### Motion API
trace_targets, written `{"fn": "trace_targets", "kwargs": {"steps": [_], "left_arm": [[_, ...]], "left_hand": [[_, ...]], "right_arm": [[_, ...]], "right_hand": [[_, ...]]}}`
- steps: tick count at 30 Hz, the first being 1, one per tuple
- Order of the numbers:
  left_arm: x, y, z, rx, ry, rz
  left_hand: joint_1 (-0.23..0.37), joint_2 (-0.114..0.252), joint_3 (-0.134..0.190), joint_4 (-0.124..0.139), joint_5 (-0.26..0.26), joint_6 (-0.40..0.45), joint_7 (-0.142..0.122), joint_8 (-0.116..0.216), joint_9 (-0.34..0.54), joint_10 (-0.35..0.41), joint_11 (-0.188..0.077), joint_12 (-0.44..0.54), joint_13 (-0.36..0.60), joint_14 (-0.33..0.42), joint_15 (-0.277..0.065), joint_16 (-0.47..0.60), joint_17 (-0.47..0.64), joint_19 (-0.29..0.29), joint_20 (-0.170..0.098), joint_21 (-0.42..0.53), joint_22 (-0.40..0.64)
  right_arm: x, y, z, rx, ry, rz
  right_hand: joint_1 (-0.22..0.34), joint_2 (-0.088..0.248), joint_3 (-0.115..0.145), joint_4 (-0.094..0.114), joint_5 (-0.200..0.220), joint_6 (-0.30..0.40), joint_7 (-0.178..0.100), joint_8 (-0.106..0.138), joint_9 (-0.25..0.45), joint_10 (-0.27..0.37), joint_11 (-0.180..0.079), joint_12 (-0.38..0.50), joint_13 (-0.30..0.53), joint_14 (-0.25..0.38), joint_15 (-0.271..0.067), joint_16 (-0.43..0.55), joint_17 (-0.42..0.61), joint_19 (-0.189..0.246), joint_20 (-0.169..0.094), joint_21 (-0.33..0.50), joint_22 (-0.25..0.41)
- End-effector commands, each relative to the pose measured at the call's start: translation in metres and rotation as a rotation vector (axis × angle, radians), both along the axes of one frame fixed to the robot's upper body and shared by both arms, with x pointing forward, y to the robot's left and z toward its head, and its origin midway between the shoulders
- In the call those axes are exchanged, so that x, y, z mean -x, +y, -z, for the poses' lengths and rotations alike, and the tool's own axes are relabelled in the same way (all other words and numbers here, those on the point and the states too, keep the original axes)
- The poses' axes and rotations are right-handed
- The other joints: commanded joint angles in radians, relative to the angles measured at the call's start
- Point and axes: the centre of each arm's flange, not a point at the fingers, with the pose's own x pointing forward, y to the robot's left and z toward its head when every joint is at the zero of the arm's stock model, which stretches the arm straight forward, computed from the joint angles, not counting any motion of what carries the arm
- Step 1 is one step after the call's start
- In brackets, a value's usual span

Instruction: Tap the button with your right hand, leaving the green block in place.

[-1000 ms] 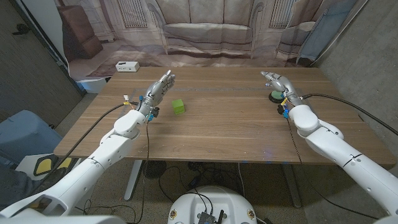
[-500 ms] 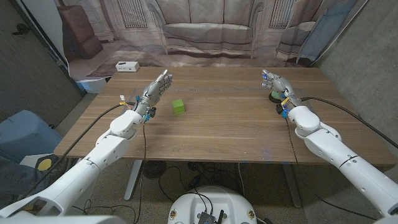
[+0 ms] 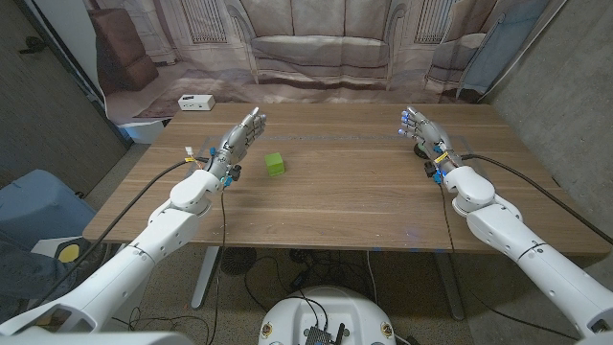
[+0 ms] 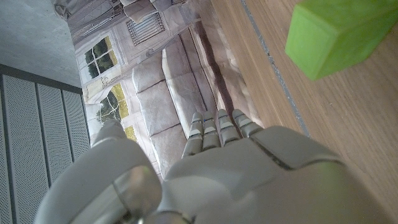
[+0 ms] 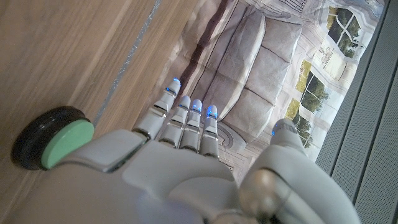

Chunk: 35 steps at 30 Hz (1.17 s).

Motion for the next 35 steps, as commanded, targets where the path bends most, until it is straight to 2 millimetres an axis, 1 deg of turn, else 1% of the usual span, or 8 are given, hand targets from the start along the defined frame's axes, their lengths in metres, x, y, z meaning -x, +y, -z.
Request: {"fn": "trace_targets", "kwargs": {"steps": [1,12,26,35], "left_arm": [[-0.0006,-0.0023,0.0033,-0.002,-0.004,0.008],[0.0000,-0.0008,0.0058,0.017,-0.012,0.013],[0.0013,-0.0010,0.0073,0.015,-0.011,0.013],[0.0026,-0.0019,0.0080,0.013,-0.015,0.017]], "left_hand": [[0.001,0.006,0.004,-0.008,-0.004,0.002,-0.002,0.002,0.004,0.000,-0.003,0.001,0.002,-0.002,-0.001,0.003,0.002,0.007,0.006,-0.004,0.005],[0.001,0.007,0.004,-0.008,-0.004,0.003,-0.002,0.002,0.004,0.001,-0.005,0.001,0.002,-0.002,0.000,0.003,0.002,0.007,0.007,-0.005,0.005],[0.000,0.007,0.003,-0.010,-0.004,0.004,-0.001,0.002,0.004,0.000,-0.005,0.000,0.002,-0.003,0.001,0.002,0.002,0.007,0.007,-0.007,0.005],[0.000,0.008,0.003,-0.010,-0.004,0.004,-0.001,0.002,0.004,0.001,-0.006,0.001,0.002,-0.003,0.000,0.003,0.002,0.008,0.007,-0.007,0.005]], "right_arm": [[-0.0055,-0.0002,0.0148,-0.073,-0.002,-0.070],[-0.0042,-0.0014,0.0184,-0.090,-0.009,-0.074],[-0.0030,-0.0034,0.0221,-0.072,0.014,-0.056],[-0.0026,-0.0004,0.0241,-0.062,0.019,-0.051]], "right_hand": [[-0.009,-0.004,-0.006,-0.003,-0.004,-0.003,0.001,-0.004,0.002,0.002,0.003,-0.002,-0.001,0.006,0.003,-0.001,0.006,0.007,-0.001,0.006,0.002],[-0.009,-0.008,-0.007,-0.005,-0.004,-0.002,0.000,-0.004,0.002,0.006,0.002,-0.002,-0.001,0.011,0.003,-0.001,0.005,0.012,-0.001,0.007,0.002],[-0.008,-0.009,-0.007,-0.006,-0.003,0.000,-0.001,-0.004,0.002,0.007,0.001,-0.002,-0.002,0.012,0.005,-0.002,0.004,0.013,0.003,0.006,0.002],[-0.009,-0.008,-0.006,-0.006,-0.003,0.001,-0.001,-0.004,0.002,0.007,0.000,-0.002,-0.002,0.012,0.006,-0.002,0.004,0.013,0.004,0.006,0.002]]}}
